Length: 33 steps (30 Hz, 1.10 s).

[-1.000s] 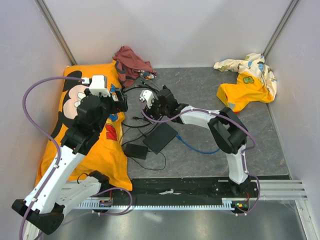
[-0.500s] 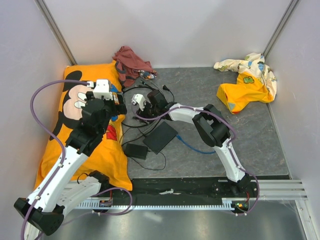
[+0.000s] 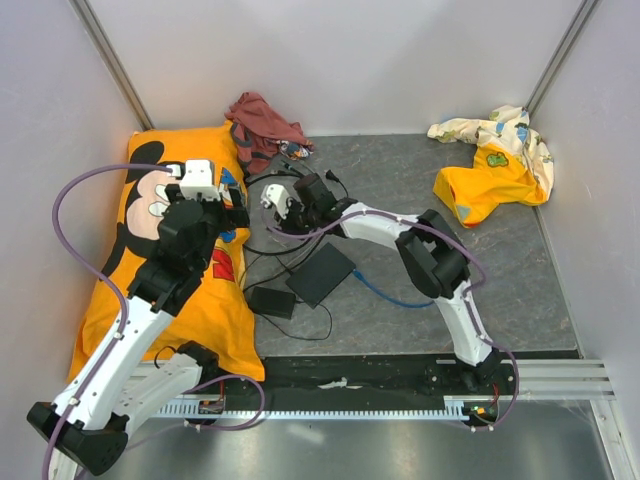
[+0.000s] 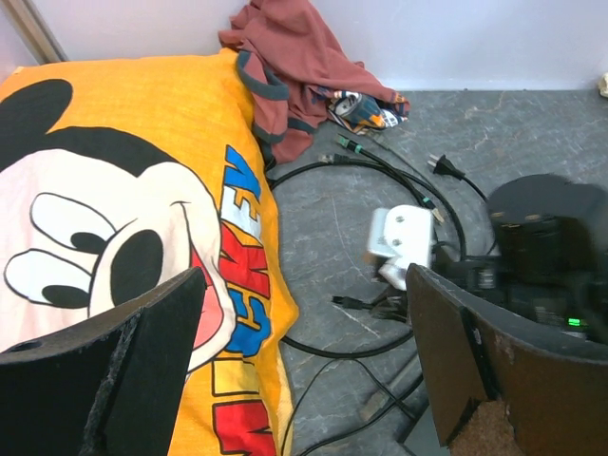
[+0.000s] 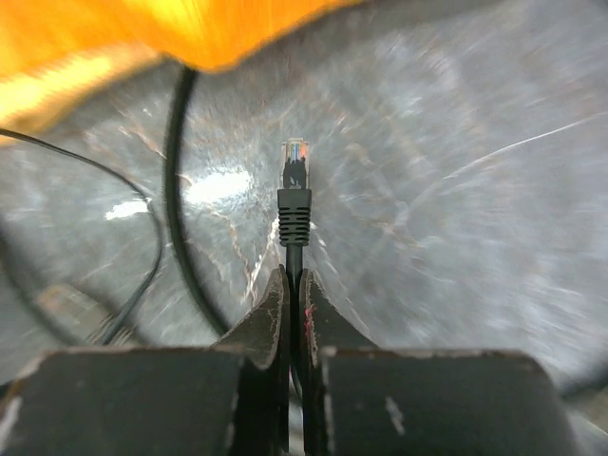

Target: Insert the plug into the switch port

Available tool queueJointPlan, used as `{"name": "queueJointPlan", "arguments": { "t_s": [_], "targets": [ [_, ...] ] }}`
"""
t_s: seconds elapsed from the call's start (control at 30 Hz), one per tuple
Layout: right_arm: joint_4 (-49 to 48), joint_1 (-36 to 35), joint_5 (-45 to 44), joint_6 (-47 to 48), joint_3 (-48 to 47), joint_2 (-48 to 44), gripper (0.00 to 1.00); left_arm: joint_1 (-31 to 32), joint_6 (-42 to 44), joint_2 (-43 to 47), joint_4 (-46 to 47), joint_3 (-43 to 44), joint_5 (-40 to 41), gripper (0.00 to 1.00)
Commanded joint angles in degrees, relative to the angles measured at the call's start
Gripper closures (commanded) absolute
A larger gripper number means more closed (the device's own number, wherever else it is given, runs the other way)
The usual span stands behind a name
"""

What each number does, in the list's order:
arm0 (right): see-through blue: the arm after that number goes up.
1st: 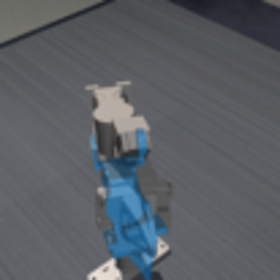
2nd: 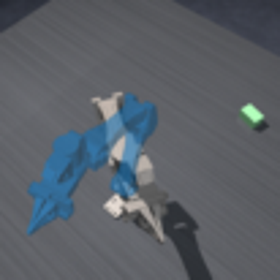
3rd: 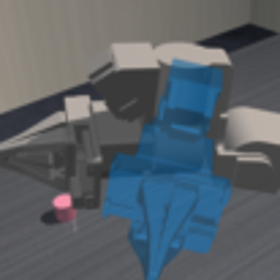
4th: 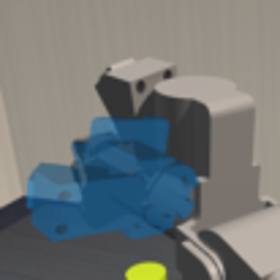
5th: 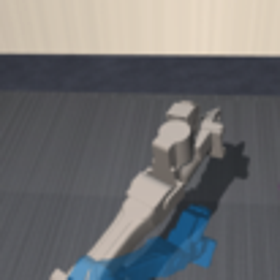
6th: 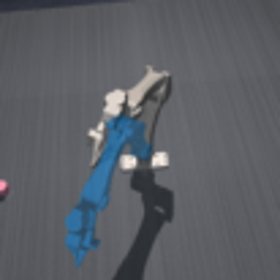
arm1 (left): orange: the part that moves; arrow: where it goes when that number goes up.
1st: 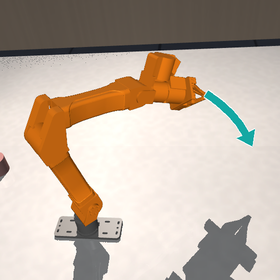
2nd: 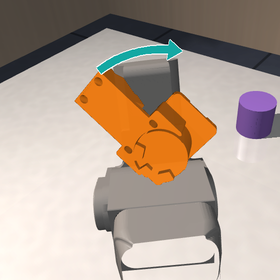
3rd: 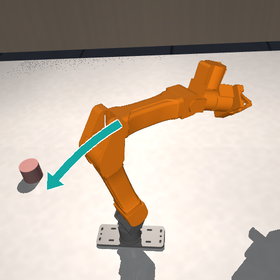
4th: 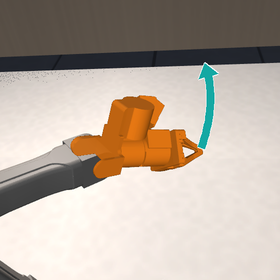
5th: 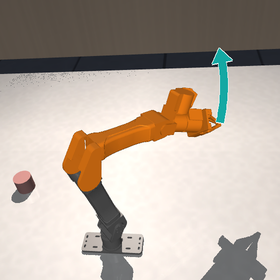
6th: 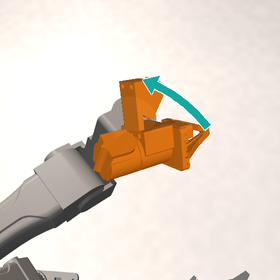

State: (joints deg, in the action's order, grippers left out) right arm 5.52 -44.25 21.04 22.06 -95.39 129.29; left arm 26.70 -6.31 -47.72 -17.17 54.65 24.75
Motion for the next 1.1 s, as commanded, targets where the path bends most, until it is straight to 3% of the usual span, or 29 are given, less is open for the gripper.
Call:
{"name": "queueJointPlan", "arguments": {
  "t_s": [0.0,0.23,0.37,0.5,0.83,1.07],
  "targets": [
    [-2.3,0.0,-1.1,1.8,0.0,-16.0,1.0,-0.5,1.8,2.1,3.1,-0.8,2.7,0.07],
    [-4.1,0.8,-14.8,5.2,1.7,-32.0,1.0,-0.9,1.4,4.1,3.8,-1.4,2.6,0.07],
    [-5.1,1.4,-26.9,7.7,4.0,-39.9,1.0,-0.9,1.0,4.5,3.7,-1.2,1.8,0.07],
    [-5.0,2.6,-32.1,8.2,9.3,-48.8,1.0,-1.3,0.7,4.8,3.5,-1.2,0.8,0.07],
    [-9.7,5.0,-28.6,-5.5,41.5,-62.9,1.0,-1.6,-2.7,2.9,2.6,-0.5,-9.2,0.08],
    [-19.3,6.1,-18.5,-20.2,59.9,-65.5,1.0,-1.6,-7.5,-0.9,2.0,0.0,-24.4,0.08]
  ]
}}
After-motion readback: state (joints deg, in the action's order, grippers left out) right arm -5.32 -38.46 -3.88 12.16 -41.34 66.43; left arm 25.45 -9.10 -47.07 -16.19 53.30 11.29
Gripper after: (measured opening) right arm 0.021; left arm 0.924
